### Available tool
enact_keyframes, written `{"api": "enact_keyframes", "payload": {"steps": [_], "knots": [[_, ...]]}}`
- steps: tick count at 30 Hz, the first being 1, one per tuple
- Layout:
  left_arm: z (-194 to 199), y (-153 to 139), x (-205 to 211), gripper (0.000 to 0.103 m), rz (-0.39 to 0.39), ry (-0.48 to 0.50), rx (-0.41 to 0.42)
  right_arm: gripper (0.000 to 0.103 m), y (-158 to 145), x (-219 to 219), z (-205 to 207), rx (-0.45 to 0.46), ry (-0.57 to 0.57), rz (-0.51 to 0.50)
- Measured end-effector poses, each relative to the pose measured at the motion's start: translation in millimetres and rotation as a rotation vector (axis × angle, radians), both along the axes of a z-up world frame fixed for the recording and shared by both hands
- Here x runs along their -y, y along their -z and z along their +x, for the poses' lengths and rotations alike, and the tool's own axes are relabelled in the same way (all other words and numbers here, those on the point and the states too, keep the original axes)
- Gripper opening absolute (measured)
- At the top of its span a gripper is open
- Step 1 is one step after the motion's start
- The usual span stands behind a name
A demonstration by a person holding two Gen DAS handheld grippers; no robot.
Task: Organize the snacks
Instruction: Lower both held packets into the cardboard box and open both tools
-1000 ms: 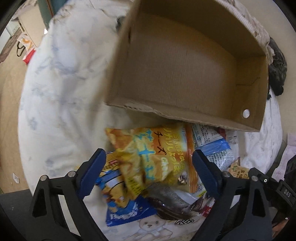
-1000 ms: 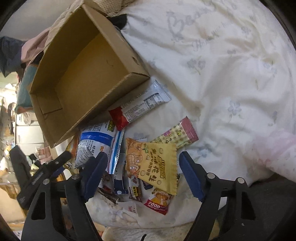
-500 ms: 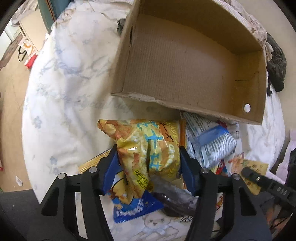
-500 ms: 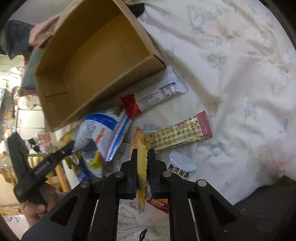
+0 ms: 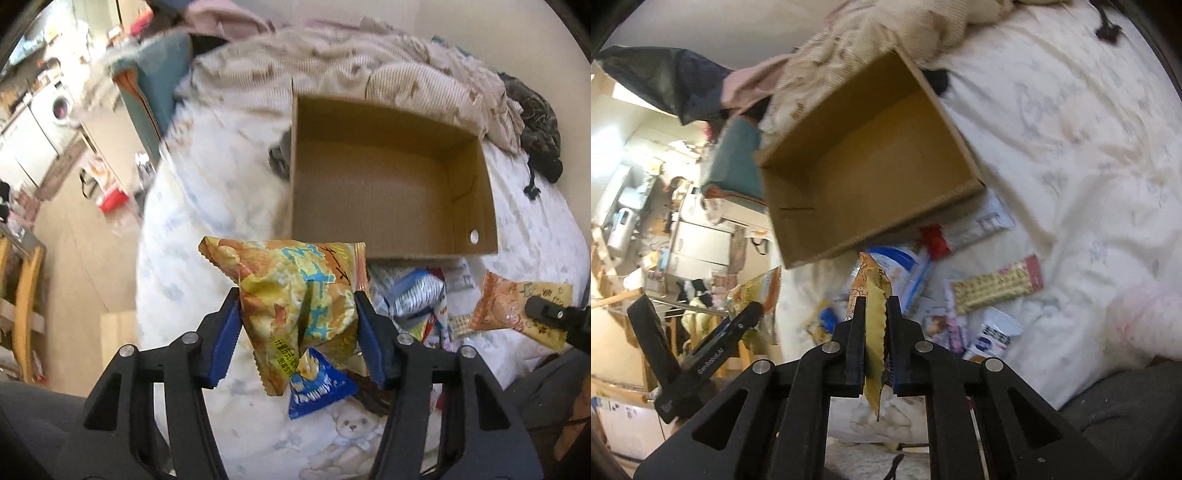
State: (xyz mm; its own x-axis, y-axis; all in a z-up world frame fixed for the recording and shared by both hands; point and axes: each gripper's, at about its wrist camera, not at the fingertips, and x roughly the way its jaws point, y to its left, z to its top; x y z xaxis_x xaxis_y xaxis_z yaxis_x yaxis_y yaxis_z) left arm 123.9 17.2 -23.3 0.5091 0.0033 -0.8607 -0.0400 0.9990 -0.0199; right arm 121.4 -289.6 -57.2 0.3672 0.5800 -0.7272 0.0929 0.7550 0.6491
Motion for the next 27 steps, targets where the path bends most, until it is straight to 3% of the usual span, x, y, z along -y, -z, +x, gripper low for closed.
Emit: {"api": "enact_keyframes", "payload": {"steps": [10, 15, 18, 23, 27], "knots": [[35, -31, 25, 0.054, 0.017, 0.037, 0.088, 0.010, -48, -6, 43, 0.116, 0.009, 0.037], [66, -32, 38, 0.054, -0.001, 0.061, 0.080, 0.010, -57, -14, 73, 0.142, -0.001, 0.032], [87, -24, 45, 0.054, -0.008, 0.072, 0.059, 0.010, -49, -21, 94, 0.134, -0.021, 0.017], [117, 7, 56, 0.054, 0.017, 0.100, 0.014, 0.010, -6, -36, 130, 0.067, -0.100, -0.021], [126, 39, 62, 0.054, -0.013, 0.131, -0.057, 0.010, 32, -41, 143, 0.012, -0.118, -0.039]]}}
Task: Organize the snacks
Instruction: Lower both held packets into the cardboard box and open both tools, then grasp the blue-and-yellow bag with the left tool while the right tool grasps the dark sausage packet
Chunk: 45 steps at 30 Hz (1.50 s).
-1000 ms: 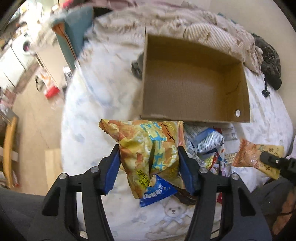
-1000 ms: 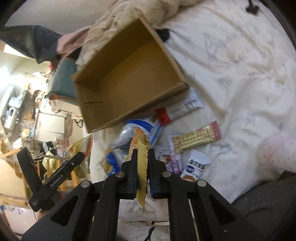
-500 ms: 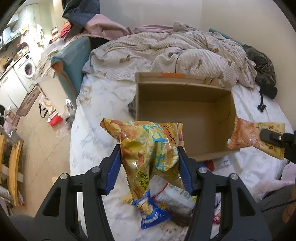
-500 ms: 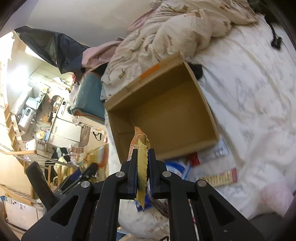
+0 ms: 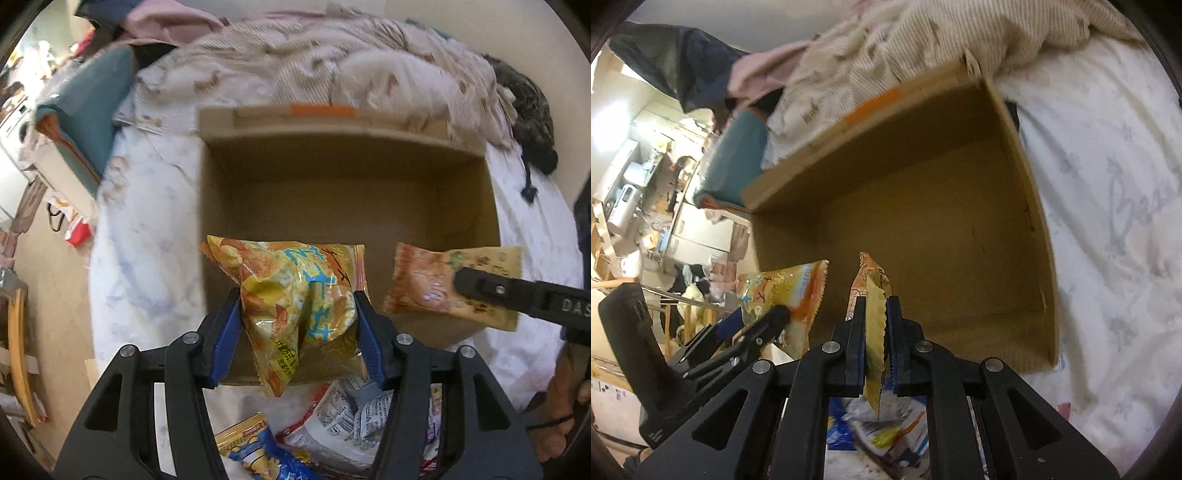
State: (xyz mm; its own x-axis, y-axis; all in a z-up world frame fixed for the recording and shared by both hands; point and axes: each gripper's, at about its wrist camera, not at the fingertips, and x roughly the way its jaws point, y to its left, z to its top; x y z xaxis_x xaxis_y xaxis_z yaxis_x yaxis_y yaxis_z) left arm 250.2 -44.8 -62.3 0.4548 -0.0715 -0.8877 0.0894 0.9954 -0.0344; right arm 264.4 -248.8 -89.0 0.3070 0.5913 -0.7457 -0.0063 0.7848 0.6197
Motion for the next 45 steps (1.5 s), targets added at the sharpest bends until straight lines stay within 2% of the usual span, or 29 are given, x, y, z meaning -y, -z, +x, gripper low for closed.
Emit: {"api": "enact_keyframes", "payload": {"steps": [3, 8, 15, 19, 23, 26, 29, 30, 32, 35, 36, 38, 40, 41, 45], "knots": [[3, 14, 2, 0.054, 0.026, 0.004, 0.009, 0.010, 16, -2, 1, -0.025, -0.017, -0.030], [11, 32, 0, 0.054, 0.025, -0.006, -0.025, 0.010, 29, -11, 8, -0.050, -0.049, -0.028], [10, 31, 5, 0.054, 0.038, 0.005, -0.009, 0.010, 40, -25, 15, -0.062, -0.107, -0.066], [6, 31, 11, 0.054, 0.075, 0.030, 0.014, 0.010, 39, -29, 17, -0.055, -0.117, -0.090], [6, 30, 13, 0.056, 0.061, 0.038, 0.013, 0.011, 39, -33, 18, -0.053, -0.118, -0.111], [4, 27, 15, 0.056, 0.071, 0.046, 0.030, 0.014, 33, -36, 16, -0.016, -0.129, -0.149], [3, 22, 14, 0.056, 0.046, 0.053, 0.040, 0.014, 25, -36, 14, 0.026, -0.124, -0.179], [3, 20, 14, 0.058, 0.046, 0.050, 0.048, 0.014, 22, -36, 13, 0.040, -0.122, -0.189], [0, 12, 13, 0.073, 0.039, 0.046, 0.076, 0.015, 18, -36, 13, 0.060, -0.120, -0.213], [-3, 1, 10, 0.090, 0.013, 0.034, 0.120, 0.017, 11, -33, 12, 0.090, -0.101, -0.237], [-4, -2, 9, 0.092, 0.004, 0.034, 0.127, 0.019, 7, -31, 12, 0.107, -0.091, -0.251], [-6, -6, 9, 0.095, -0.009, 0.035, 0.133, 0.036, 0, -28, 9, 0.140, -0.072, -0.297], [-7, -9, 6, 0.095, -0.017, 0.031, 0.138, 0.082, -7, -24, 7, 0.170, -0.034, -0.299], [-8, -11, 4, 0.095, -0.018, 0.019, 0.146, 0.086, -11, -22, 4, 0.192, -0.007, -0.302], [-12, -20, -5, 0.095, -0.022, -0.011, 0.170, 0.087, -24, -15, -3, 0.243, 0.036, -0.308]]}}
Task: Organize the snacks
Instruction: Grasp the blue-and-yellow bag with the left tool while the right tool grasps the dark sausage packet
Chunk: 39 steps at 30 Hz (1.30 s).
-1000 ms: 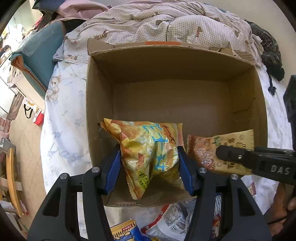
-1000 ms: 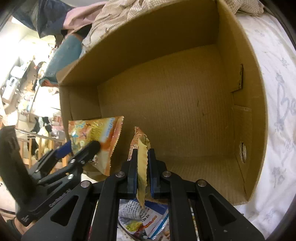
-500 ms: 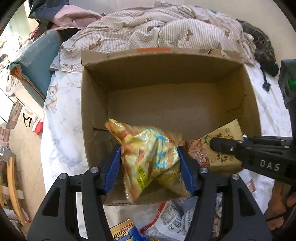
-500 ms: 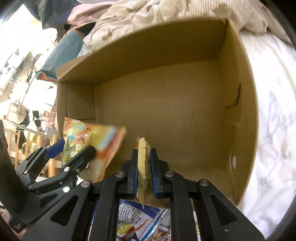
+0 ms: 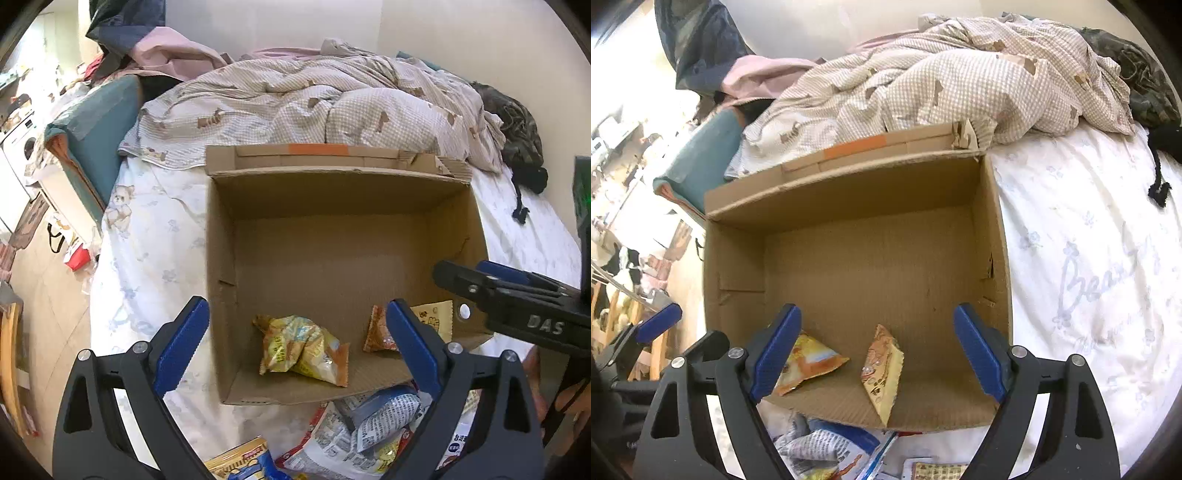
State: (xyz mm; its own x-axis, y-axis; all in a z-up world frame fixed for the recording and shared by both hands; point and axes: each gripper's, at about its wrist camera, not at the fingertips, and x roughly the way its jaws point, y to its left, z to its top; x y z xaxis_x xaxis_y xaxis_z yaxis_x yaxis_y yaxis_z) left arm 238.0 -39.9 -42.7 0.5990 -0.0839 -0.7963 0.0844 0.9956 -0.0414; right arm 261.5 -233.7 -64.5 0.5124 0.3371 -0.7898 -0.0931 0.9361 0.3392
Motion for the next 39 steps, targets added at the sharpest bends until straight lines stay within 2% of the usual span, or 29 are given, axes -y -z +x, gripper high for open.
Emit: {"api": "enact_keyframes", "payload": {"steps": [10, 24, 27, 31, 36, 39], "knots": [[-17, -14, -29, 0.095, -0.003, -0.059, 0.006, 0.087, -22, 6, -33, 0.030, 0.005, 0.045], [-79, -12, -73, 0.095, -0.021, -0.142, -0.036, 0.087, -19, 20, -94, -0.025, 0.048, 0.151], [-89, 1, -84, 0.095, -0.047, -0.173, -0.098, 0.087, -14, 20, -105, -0.055, 0.050, 0.184], [-94, 35, -95, 0.095, -0.093, -0.221, -0.264, 0.087, -6, 19, -120, -0.098, 0.057, 0.235], [-101, 87, -94, 0.095, -0.161, -0.290, -0.452, 0.087, -1, 14, -122, -0.126, 0.059, 0.235], [-102, 110, -83, 0.094, -0.134, -0.284, -0.516, 0.087, 0, 12, -122, -0.122, 0.059, 0.221]]}}
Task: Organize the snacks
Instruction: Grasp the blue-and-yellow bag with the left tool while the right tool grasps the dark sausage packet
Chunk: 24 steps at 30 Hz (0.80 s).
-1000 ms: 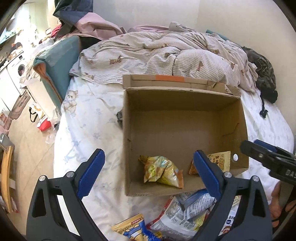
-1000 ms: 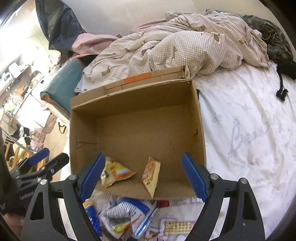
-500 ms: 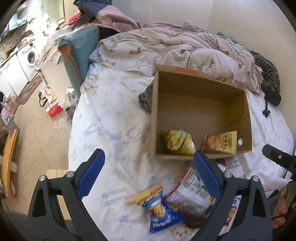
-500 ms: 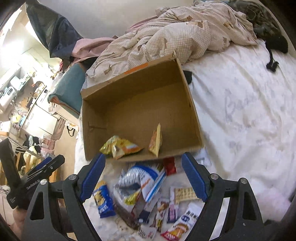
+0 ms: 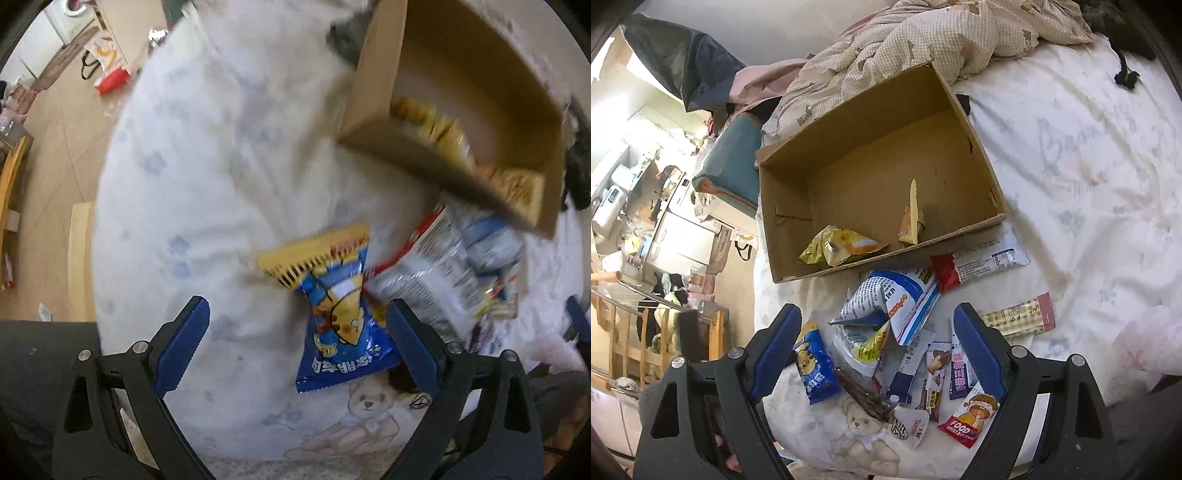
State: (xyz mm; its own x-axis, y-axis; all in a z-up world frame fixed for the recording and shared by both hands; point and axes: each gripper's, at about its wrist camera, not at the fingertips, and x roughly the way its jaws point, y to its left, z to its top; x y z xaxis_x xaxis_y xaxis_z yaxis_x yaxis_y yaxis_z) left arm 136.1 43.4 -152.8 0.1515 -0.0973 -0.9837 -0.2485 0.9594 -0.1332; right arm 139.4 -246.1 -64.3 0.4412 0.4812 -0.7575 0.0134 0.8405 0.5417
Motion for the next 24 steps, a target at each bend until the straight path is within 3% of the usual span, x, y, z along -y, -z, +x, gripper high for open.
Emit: {"api": "enact_keyframes", "payload": {"steps": [3, 5, 9, 11, 12, 14, 17, 21, 24], "knots": [[4, 13, 14, 0.091, 0.028, 0.041, -0.028, 0.087, 1, 2, 0, -0.001, 0.010, -0.006], [5, 22, 22, 0.079, 0.022, 0.063, -0.059, 0.087, 2, 3, 1, -0.007, 0.018, -0.008], [3, 31, 27, 0.069, 0.043, 0.078, -0.104, 0.087, 6, 5, 2, -0.029, 0.014, -0.016], [2, 34, 28, 0.040, 0.049, 0.085, -0.115, 0.087, 8, 0, 2, -0.036, -0.010, -0.035], [1, 35, 28, 0.039, 0.056, 0.093, -0.125, 0.087, 9, -4, 2, -0.044, -0.032, -0.041], [-1, 32, 29, 0.025, 0.065, 0.105, -0.118, 0.087, 13, -11, 2, -0.060, -0.069, -0.045], [-4, 20, 26, 0.022, 0.061, 0.101, -0.098, 0.086, 19, -27, -1, -0.086, -0.150, -0.059], [-9, -11, 11, 0.022, 0.029, 0.055, -0.038, 0.068, 33, -55, -5, -0.133, -0.300, -0.125], [-12, -41, 3, 0.022, 0.025, 0.026, 0.053, 0.063, 49, -80, -9, -0.176, -0.406, -0.213]]}}
